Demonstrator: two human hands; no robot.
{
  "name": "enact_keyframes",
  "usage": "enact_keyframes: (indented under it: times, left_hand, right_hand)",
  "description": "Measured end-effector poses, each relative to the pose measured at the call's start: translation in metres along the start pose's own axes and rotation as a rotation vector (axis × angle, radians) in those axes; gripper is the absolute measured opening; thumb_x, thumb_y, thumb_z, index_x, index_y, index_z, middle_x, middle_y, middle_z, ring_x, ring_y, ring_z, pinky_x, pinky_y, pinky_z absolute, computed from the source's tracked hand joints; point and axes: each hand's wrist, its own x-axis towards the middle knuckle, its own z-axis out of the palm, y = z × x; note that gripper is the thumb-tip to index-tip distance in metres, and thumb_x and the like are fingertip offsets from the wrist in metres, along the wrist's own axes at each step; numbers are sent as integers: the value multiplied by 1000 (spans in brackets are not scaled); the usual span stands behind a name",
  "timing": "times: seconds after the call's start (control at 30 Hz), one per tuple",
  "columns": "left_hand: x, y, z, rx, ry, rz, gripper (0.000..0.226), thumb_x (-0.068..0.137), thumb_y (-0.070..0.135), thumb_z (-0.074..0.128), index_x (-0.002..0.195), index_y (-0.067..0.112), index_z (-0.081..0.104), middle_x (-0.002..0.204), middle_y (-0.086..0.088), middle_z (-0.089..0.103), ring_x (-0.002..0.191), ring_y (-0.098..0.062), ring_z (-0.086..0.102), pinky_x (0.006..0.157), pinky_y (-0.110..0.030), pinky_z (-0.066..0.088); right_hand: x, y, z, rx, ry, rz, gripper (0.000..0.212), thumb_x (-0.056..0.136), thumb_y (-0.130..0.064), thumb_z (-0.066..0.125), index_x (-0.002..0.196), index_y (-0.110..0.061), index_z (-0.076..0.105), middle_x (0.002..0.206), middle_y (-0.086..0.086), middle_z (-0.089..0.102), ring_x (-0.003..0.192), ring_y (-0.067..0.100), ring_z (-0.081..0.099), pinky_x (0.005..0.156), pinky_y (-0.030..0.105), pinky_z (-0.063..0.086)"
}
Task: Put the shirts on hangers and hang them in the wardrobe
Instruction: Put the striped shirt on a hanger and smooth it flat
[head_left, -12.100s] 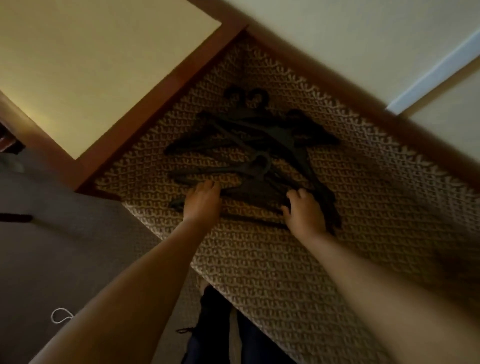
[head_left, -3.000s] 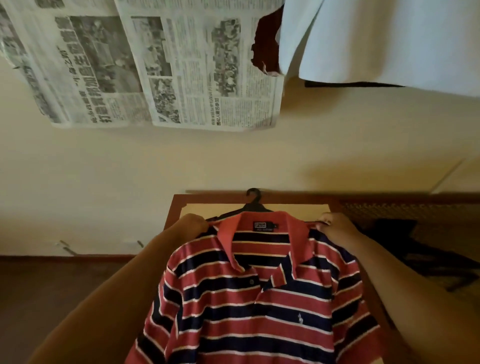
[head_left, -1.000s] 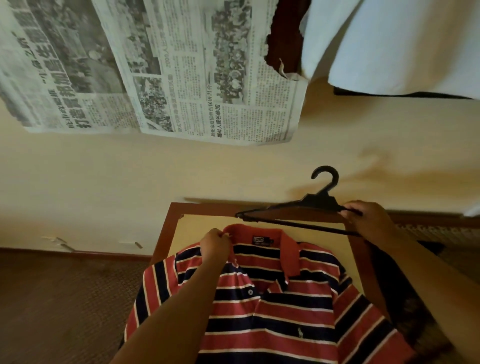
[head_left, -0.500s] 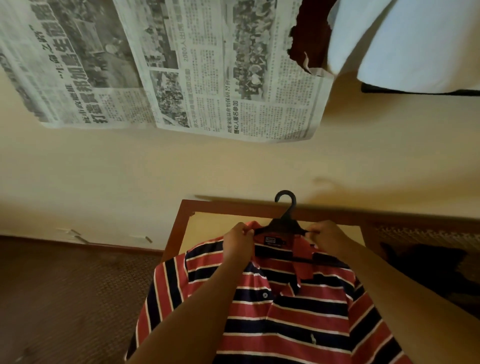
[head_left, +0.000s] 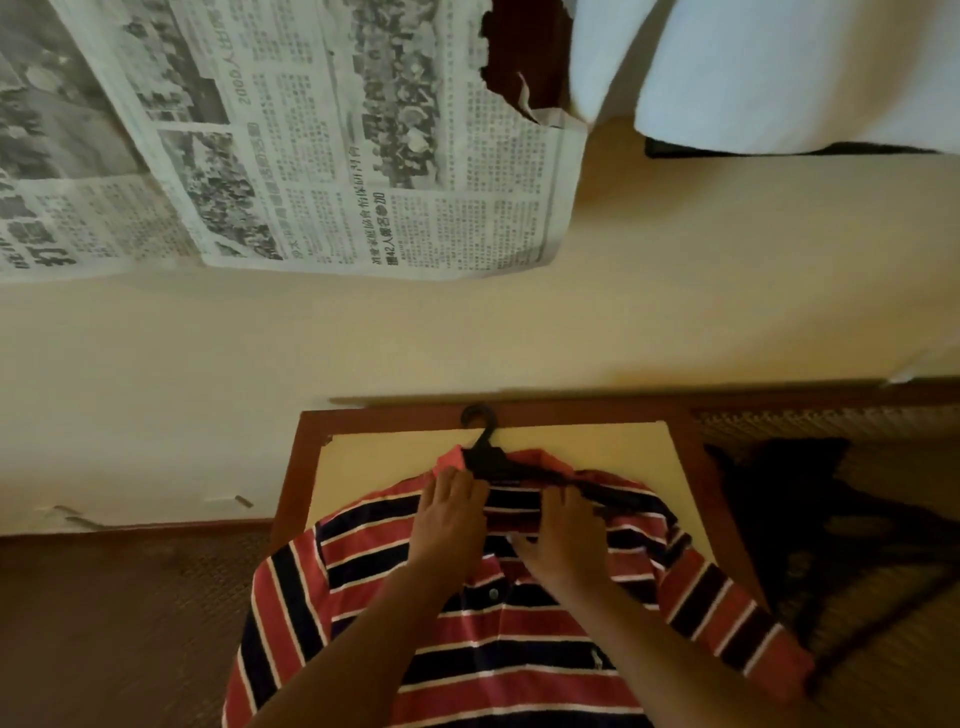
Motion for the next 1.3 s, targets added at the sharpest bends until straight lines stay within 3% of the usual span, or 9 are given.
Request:
enact_keyframes:
  times: [0.17,0.33,0.57,0.63,0.73,0.9,1.0,1.17,1.3]
  left_hand:
    - [9,22,12,36,-104,168,40,98,26,43,138,23,41,145,0,41,138,-20,32,117,-37,14]
    - [24,32,15,149,-191,199,36,95,17,45,130,24,47,136,-1,48,129,-22,40,110,-39,25]
    - [21,21,-3,162,-178,218,32,98,22,41,129,26,48,134,2,50,126,-20,44,110,-40,23]
    - [15,15,-8,161,-185,228,31,96,22,42,127,25,49,130,2,53,124,-20,46,110,-41,23]
    - [9,9,-11,175,-176,244,32,96,20,43,126,24,49,127,1,54,120,-20,48,109,-39,24]
    - [4,-2,-9,193,-175,241,29,95,17,45,123,23,49,124,1,55,114,-20,52,104,-37,27]
    - [-1,-5,-3,239,-212,241,35,93,32,54,126,21,48,127,-1,55,118,-22,51,106,-37,28]
    - [-5,0,8,288,-214,203,40,93,31,53,131,21,47,135,-4,51,127,-25,45,108,-42,25]
    - [6,12,6,249,-158,180,37,93,26,51,130,21,50,135,-4,50,127,-25,42,108,-43,25]
  right_hand:
    - [-16,21,15,81,-11,131,46,91,-31,61,130,-11,48,123,7,59,107,22,61,86,30,51]
    - [-6,41,-2,544,-58,379,13,97,-16,44,97,-12,57,91,4,62,84,23,60,70,32,44]
    - [-4,62,-19,944,16,646,42,97,-16,53,55,-14,47,49,1,37,47,19,37,53,30,30]
    - [-5,64,-28,1010,22,694,42,96,-13,51,55,-9,44,50,3,32,47,18,32,52,30,26]
    - [-3,66,-37,1069,-1,723,27,95,-18,54,88,6,63,63,6,48,60,22,48,60,34,43]
    - [6,72,-44,1191,-28,828,16,95,-28,58,86,-15,59,96,9,57,93,29,57,92,52,51]
    - [7,74,-49,1200,21,806,23,93,-28,61,80,-10,62,88,9,59,92,30,58,91,52,50]
    - [3,60,-61,1042,120,585,44,95,-19,55,55,-8,41,57,7,37,58,20,40,54,29,31]
    - [3,38,-63,802,107,406,45,96,-18,49,52,-14,40,51,2,35,52,18,38,55,28,31]
